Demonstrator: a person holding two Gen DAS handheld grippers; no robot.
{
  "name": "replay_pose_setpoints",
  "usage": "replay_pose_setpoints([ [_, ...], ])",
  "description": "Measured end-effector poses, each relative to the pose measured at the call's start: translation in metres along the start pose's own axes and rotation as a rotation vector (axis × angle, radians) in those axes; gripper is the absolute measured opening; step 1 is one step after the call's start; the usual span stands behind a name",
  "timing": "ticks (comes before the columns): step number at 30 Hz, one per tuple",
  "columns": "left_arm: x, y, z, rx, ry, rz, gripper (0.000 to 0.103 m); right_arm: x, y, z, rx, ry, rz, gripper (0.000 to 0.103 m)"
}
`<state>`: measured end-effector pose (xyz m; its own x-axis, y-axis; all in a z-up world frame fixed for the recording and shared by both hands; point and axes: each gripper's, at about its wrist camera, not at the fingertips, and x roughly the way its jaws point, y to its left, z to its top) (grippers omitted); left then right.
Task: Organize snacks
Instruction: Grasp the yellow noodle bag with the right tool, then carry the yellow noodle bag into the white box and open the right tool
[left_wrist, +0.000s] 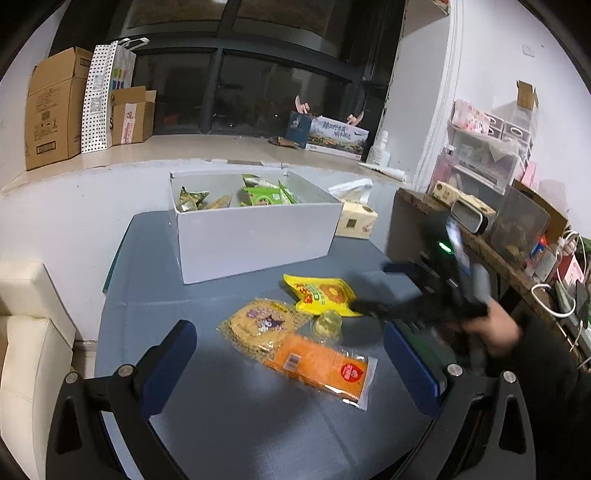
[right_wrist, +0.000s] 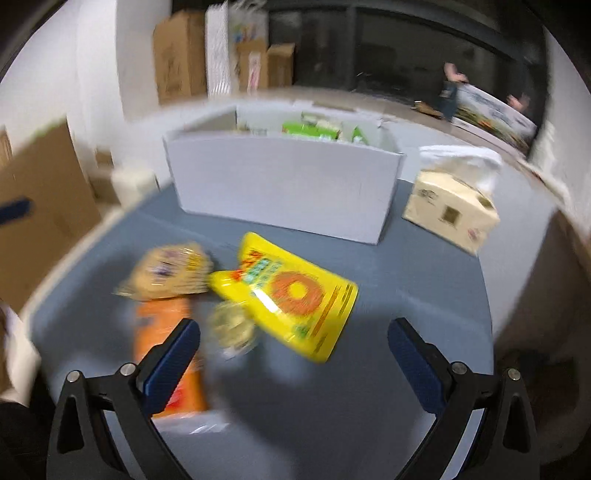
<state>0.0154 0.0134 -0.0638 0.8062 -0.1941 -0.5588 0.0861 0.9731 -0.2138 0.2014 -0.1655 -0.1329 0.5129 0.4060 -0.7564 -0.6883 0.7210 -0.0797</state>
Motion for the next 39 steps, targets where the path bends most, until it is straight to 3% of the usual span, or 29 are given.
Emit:
replay_pose_setpoints([
  [5,0.007,0.004,-0.006,-0.008,0.027,-0.008,0.103,0.046,0.006,0.033,-0.16,0.103,0.146,0.103],
  [11,0.014,0.011,-0.012,-0.025,0.041,-0.017,0.103,0.087,0.013,0.049,-0.286,0.251,0.183,0.103],
  [14,0.016,0.014,-0.015,-0.029,0.048,-0.014,0.103,0.102,0.014,0.048,-0.302,0.289,0.205,0.103],
  [17,0.018,0.018,-0.017,-0.043,0.052,-0.013,0.103,0.109,0.006,0.049,-0.236,0.302,0.258,0.103],
  [18,0.018,0.019,-0.017,-0.045,0.055,-0.013,0.103,0.109,0.004,0.05,-0.228,0.299,0.26,0.103],
  [19,0.018,0.021,-0.018,-0.048,0.056,-0.012,0.103,0.106,0.002,0.05,-0.22,0.294,0.253,0.096],
  [20,0.018,0.022,-0.019,-0.053,0.055,-0.009,0.103,0.099,0.0,0.051,-0.2,0.267,0.249,0.069],
  [22,0.02,0.024,-0.02,-0.063,0.059,-0.009,0.103,0.093,-0.013,0.053,-0.128,0.251,0.218,0.025],
  [26,0.023,0.026,-0.019,-0.069,0.062,-0.01,0.103,0.071,-0.032,0.044,-0.062,0.202,0.209,0.024],
  [30,0.039,0.021,-0.013,-0.032,0.085,-0.029,0.103,0.03,-0.062,0.036,0.107,0.098,0.209,0.024],
  [33,0.06,0.009,-0.005,0.027,0.117,-0.057,0.103,-0.013,-0.08,0.021,0.22,0.026,0.216,0.024],
  [39,0.107,-0.041,0.009,0.22,0.172,-0.135,0.103,-0.081,-0.066,-0.01,0.274,-0.07,0.189,0.024],
])
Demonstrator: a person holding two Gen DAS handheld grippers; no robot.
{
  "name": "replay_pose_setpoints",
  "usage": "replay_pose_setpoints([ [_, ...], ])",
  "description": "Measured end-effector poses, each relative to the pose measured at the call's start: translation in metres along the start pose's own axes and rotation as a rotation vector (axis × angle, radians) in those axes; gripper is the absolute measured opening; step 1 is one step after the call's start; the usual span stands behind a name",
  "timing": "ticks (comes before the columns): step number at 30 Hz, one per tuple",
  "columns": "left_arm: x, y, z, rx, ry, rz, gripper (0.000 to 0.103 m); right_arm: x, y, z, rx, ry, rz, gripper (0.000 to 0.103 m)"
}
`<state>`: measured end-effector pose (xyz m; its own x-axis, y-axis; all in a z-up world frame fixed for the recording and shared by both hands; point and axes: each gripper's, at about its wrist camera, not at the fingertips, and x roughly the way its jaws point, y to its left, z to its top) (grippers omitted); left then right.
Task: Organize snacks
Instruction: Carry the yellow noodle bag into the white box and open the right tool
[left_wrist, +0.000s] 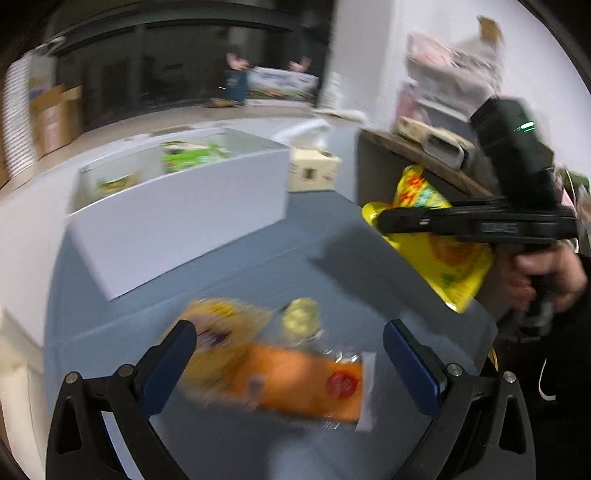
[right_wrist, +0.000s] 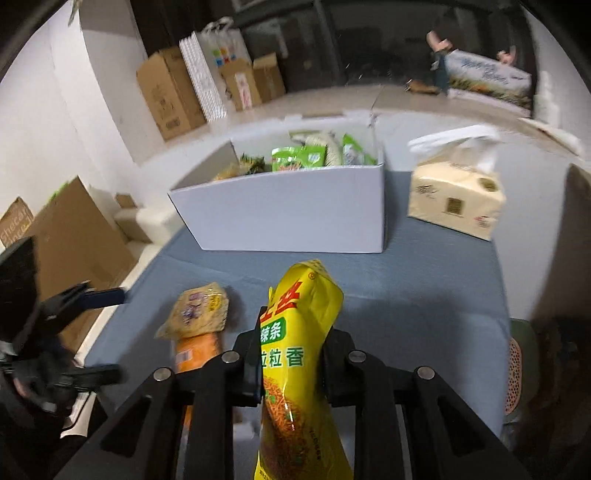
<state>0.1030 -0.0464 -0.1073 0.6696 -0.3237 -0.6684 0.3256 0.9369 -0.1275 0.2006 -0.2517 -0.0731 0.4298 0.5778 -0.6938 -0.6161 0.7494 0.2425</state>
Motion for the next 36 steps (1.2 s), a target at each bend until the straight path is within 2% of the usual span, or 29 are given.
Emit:
replay_pose_setpoints([
  [2,0.021,-0.01,0.009,0.034,0.035,-0.028,0.103,-0.016,0.003,-0.015,0.031,-0.033,0.014,0.024],
  [5,0.051,-0.016,0.016,0.057,0.079,-0.035,0.103,-0.022,0.015,-0.028,0.056,-0.066,0.014,0.024],
  [7,0.071,-0.017,0.018,0.068,0.117,-0.045,0.103,-0.028,0.01,-0.037,0.083,-0.084,0.023,0.024],
  [8,0.077,-0.016,0.018,0.077,0.122,-0.045,0.098,-0.026,0.01,-0.039,0.09,-0.089,0.025,0.024],
  [10,0.091,-0.013,0.016,0.094,0.151,-0.035,0.079,-0.032,0.007,-0.044,0.105,-0.093,0.035,0.024],
  [12,0.105,-0.008,0.011,0.104,0.19,-0.029,0.046,-0.033,0.004,-0.046,0.114,-0.093,0.042,0.024],
  [13,0.11,-0.008,0.009,0.116,0.202,-0.034,0.037,-0.034,0.004,-0.047,0.11,-0.093,0.036,0.024],
  [19,0.088,-0.012,0.007,0.141,0.137,-0.034,0.036,-0.029,0.004,-0.052,0.124,-0.086,0.042,0.024],
  [27,0.017,0.004,0.03,0.064,-0.057,-0.032,0.036,-0.019,0.011,-0.045,0.119,-0.085,0.031,0.024],
  [31,-0.015,0.023,0.053,0.04,-0.152,-0.013,0.036,-0.014,0.017,-0.028,0.114,-0.102,0.05,0.024],
  [36,-0.049,0.053,0.089,0.015,-0.252,0.049,0.036,-0.008,0.033,0.012,0.074,-0.154,0.094,0.024],
])
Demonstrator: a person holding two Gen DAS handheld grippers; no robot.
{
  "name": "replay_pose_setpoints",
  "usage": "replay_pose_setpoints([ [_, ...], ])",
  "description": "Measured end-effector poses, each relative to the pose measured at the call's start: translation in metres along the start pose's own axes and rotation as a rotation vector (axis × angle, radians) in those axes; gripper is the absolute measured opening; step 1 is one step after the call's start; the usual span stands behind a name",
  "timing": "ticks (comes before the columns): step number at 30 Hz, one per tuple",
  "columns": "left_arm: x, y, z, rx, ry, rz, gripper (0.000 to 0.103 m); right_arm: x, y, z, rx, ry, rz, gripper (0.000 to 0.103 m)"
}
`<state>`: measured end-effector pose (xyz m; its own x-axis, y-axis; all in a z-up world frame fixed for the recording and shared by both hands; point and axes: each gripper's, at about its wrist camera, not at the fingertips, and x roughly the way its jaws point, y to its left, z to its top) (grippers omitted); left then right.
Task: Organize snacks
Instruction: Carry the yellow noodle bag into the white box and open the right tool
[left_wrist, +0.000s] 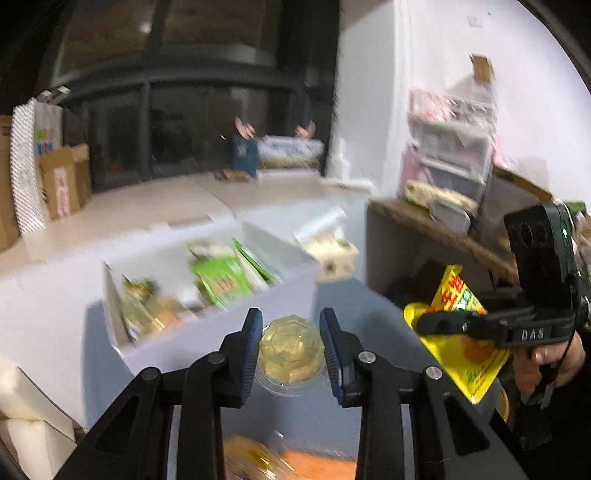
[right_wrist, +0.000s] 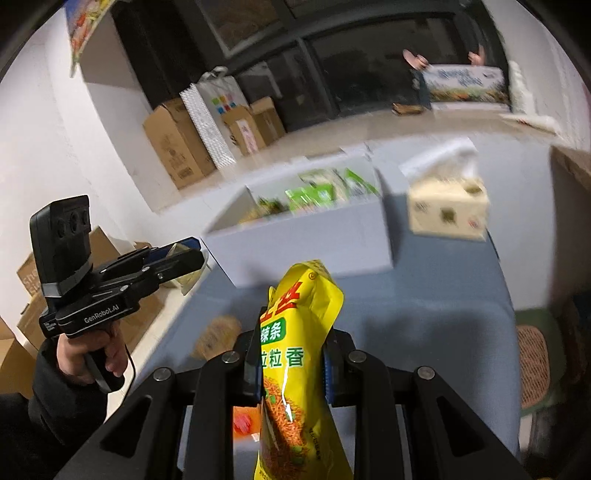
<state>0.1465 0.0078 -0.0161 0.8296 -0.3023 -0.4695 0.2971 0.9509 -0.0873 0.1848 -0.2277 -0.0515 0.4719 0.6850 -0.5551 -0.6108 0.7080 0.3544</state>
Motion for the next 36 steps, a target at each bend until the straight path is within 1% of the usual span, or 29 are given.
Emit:
replay_pose_setpoints([
  [2,0.0,0.016,0.019,-0.011,-0.032,0.02,0.036,0.01,0.008,0.024,-0.021,-0.02,0.015,0.024],
  [5,0.008,0.04,0.045,-0.043,-0.055,0.037,0.036,0.03,0.02,0.062,-0.06,-0.048,0.031,0.024],
  [10,0.043,0.078,0.078,-0.063,-0.029,0.078,0.036,0.076,0.021,0.124,-0.067,-0.051,0.003,0.024],
  [14,0.07,0.1,0.089,-0.078,0.0,0.105,0.036,0.113,0.011,0.165,-0.081,-0.038,-0.075,0.024],
  [17,0.09,0.113,0.092,-0.09,0.025,0.124,0.036,0.137,-0.001,0.186,-0.048,-0.029,-0.098,0.024],
  [18,0.096,0.116,0.092,-0.095,0.034,0.128,0.036,0.145,-0.002,0.193,-0.058,-0.027,-0.125,0.024],
  [21,0.114,0.128,0.09,-0.111,0.065,0.151,0.037,0.165,-0.004,0.206,-0.076,-0.014,-0.157,0.025],
  [22,0.124,0.134,0.089,-0.13,0.096,0.15,0.038,0.171,-0.007,0.209,-0.061,-0.008,-0.157,0.031],
  [23,0.129,0.137,0.087,-0.139,0.112,0.156,0.056,0.178,-0.012,0.21,-0.03,0.007,-0.141,0.053],
  [24,0.133,0.14,0.085,-0.143,0.128,0.175,0.092,0.184,-0.016,0.21,0.0,0.023,-0.133,0.071],
  [25,0.135,0.143,0.081,-0.152,0.131,0.208,0.103,0.189,-0.02,0.209,0.028,0.032,-0.138,0.103],
  [26,0.133,0.146,0.077,-0.159,0.128,0.217,0.103,0.191,-0.022,0.208,0.037,0.032,-0.148,0.103],
  [28,0.129,0.155,0.066,-0.189,0.137,0.208,0.103,0.191,-0.024,0.203,0.03,0.032,-0.203,0.103],
  [32,0.119,0.157,0.051,-0.177,0.145,0.215,0.103,0.184,-0.028,0.196,0.052,0.026,-0.187,0.103],
  [34,0.113,0.154,0.048,-0.172,0.144,0.224,0.103,0.175,-0.028,0.193,0.064,0.003,-0.167,0.103],
  [36,0.101,0.148,0.046,-0.173,0.138,0.224,0.103,0.165,-0.024,0.187,0.065,-0.012,-0.168,0.103],
])
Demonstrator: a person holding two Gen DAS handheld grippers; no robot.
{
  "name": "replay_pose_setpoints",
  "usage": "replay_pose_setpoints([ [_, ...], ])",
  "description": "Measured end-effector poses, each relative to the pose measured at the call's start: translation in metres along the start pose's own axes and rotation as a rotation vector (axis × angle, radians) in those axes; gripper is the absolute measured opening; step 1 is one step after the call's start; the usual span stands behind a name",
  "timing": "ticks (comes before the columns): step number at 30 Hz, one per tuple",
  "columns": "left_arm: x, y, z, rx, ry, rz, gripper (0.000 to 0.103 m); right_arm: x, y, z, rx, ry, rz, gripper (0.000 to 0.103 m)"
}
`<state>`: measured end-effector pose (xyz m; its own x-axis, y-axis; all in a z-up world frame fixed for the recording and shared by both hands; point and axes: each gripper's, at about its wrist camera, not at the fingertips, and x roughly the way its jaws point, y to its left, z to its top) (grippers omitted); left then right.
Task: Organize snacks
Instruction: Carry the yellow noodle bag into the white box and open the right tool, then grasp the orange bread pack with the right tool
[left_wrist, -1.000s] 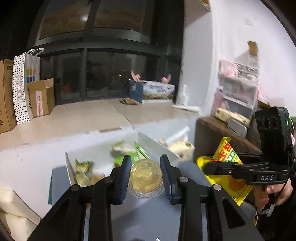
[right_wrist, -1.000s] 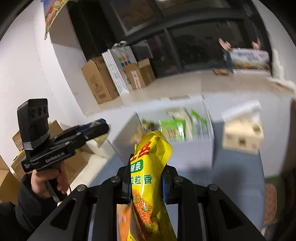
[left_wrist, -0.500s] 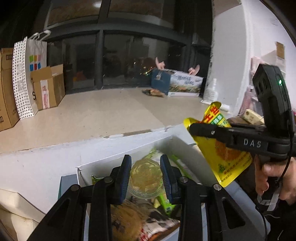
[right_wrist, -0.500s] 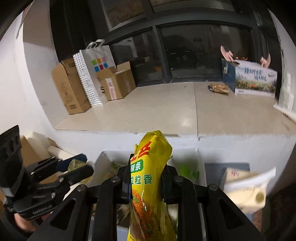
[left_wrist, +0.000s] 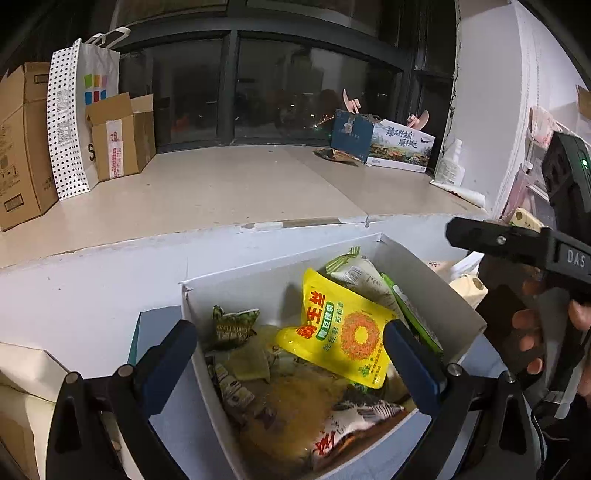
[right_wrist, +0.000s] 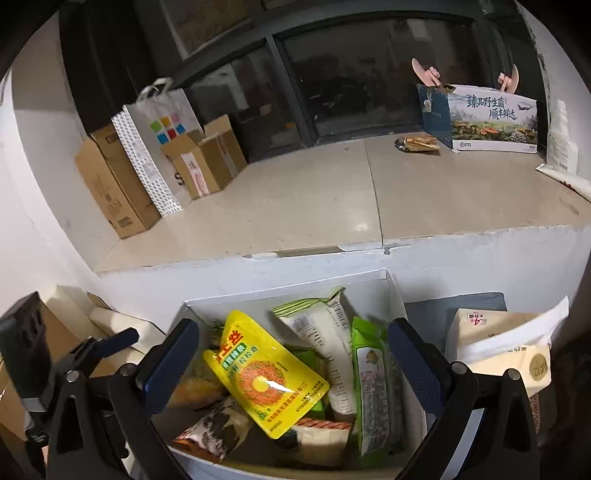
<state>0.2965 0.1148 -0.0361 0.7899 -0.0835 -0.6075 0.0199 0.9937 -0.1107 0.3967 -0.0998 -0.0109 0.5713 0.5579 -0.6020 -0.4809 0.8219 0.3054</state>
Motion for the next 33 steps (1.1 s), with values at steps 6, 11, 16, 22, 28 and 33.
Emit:
replay_pose_setpoints([
  [6,-0.052,-0.023,-0.015,0.03,-0.054,-0.048,0.103,-0.046,0.012,-0.026,-0.04,-0.055,0.053,0.103],
  [11,-0.096,-0.047,-0.055,0.077,-0.057,-0.083,0.103,-0.107,0.025,-0.076,-0.118,-0.107,0.116,0.103],
  [16,-0.139,-0.067,-0.105,0.062,-0.077,-0.149,0.103,-0.157,0.025,-0.129,-0.171,-0.134,0.106,0.103],
  [22,-0.154,-0.091,-0.145,0.031,-0.047,-0.176,0.103,-0.2,0.013,-0.183,-0.126,-0.159,0.103,0.103],
  [28,-0.153,-0.1,-0.16,0.028,-0.024,-0.182,0.103,-0.211,0.016,-0.217,-0.157,-0.112,0.1,0.103],
  [33,-0.159,-0.098,-0.166,0.003,-0.034,-0.181,0.103,-0.201,0.027,-0.23,-0.22,-0.059,0.056,0.103],
])
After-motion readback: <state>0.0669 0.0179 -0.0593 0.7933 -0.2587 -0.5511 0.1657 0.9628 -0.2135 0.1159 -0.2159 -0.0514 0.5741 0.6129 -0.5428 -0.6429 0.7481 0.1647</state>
